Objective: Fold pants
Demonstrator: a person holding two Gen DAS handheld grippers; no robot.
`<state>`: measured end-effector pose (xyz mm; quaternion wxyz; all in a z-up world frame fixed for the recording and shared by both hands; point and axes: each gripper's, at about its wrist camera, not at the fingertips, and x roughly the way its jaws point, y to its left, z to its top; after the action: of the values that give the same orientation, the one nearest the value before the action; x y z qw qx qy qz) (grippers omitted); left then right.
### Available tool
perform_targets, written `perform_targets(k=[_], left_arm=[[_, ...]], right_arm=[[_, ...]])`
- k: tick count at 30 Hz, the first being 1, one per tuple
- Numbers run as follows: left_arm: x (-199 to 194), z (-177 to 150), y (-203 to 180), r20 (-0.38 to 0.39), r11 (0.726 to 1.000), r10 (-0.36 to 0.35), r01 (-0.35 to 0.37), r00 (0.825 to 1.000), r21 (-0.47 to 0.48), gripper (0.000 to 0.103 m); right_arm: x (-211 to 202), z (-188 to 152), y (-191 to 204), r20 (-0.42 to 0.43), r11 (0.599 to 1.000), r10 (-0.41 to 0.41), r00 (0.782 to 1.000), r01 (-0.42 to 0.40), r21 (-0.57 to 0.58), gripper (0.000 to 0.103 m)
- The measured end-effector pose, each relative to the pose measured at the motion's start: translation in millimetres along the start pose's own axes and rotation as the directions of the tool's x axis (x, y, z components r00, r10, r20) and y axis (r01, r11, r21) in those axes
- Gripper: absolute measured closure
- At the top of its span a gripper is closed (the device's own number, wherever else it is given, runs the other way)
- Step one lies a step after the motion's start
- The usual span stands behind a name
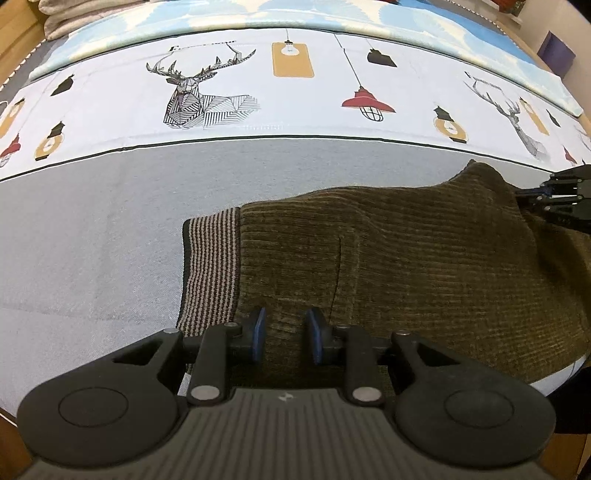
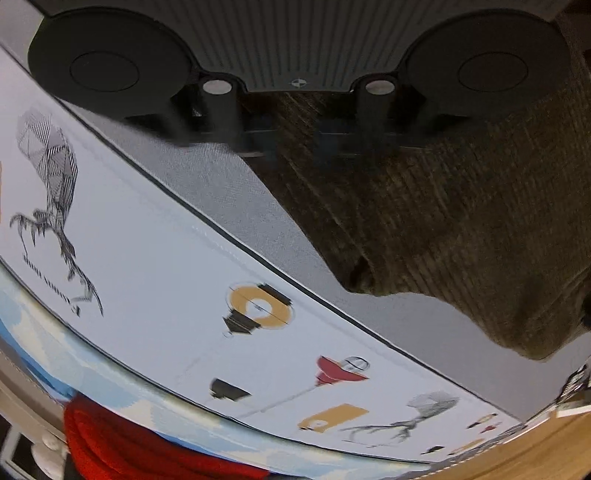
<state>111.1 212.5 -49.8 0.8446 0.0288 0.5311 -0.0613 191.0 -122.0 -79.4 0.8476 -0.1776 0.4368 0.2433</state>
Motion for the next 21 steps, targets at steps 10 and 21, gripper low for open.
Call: perform_targets(k=[10,21], left_arm=[[3.7,5.8,-4.1,0.002,0.998,-0.037,0.037,0.999,-0.044,0.075],[22.3,8.4,-6.7,-0.053,0.992,0.103,-0.107,0.993,-0.069,0.081]], right_arm=[[-18.3,-8.9,-58.5,0.039,0.928,-0.203,0.978,0.18,0.325,0.103],[-77.4,-85.0,-80.9,0.102,0.924,0.092,0.99,-0.123,0.361,0.1]])
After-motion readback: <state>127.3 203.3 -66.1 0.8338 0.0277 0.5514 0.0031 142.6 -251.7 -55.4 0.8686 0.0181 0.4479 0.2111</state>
